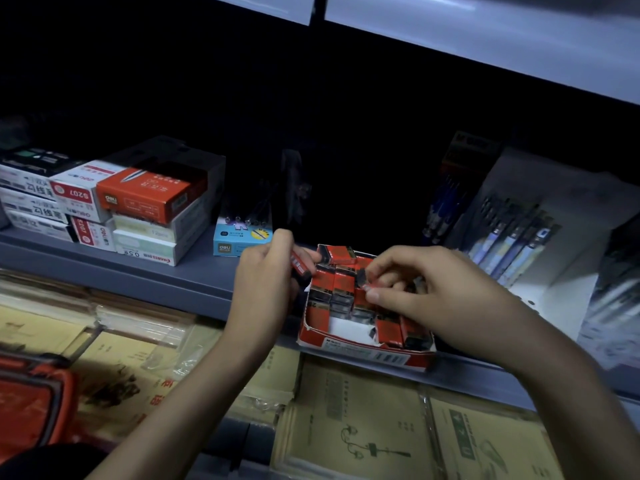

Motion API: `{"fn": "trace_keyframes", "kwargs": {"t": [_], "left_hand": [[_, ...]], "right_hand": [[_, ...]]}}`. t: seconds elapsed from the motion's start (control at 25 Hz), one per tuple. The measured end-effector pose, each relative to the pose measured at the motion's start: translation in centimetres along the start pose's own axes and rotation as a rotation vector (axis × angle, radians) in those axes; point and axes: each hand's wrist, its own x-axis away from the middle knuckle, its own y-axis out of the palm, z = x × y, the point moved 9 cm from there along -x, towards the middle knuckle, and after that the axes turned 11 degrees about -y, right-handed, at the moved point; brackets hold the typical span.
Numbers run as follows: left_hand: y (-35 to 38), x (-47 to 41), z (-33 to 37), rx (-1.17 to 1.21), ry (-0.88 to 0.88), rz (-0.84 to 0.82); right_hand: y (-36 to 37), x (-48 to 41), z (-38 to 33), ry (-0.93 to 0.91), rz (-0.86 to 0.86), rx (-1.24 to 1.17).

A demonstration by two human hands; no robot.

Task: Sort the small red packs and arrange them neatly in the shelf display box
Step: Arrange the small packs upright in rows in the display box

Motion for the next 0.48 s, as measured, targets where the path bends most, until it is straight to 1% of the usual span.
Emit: {"fn": "trace_keyframes", "kwargs": {"t": [0.12,0.2,0.28,0.32,0.4,0.48], "left_hand": [[0.0,0.0,0.0,0.004,0.006,-0.005],[0.1,0.0,0.0,0.005,0.012,-0.011],[0.0,0.0,-0.1,0.0,0.005,-0.008],[0.0,0.0,-0.1,-0.003,0.003,-0.007],[0.0,-0.1,-0.1,-0.011,0.005,-0.008],[0.0,-0.2,-0.2,-0.015,0.007,-0.001]], "right_hand": [[-0.4,-0.4,-0.1,-0.017,0.08,0.344],[-0.1,-0.6,-0.2,-0.019,0.102,0.429],[0.2,-0.7,-0.4,-0.027,0.103,0.436],[0.3,-0.7,-0.3,-0.011,0.086,0.401],[0.4,-0.4,0.1,0.046,0.021,0.283],[0.7,-0.1,0.2,0.062,-0.044,0.258]]}}
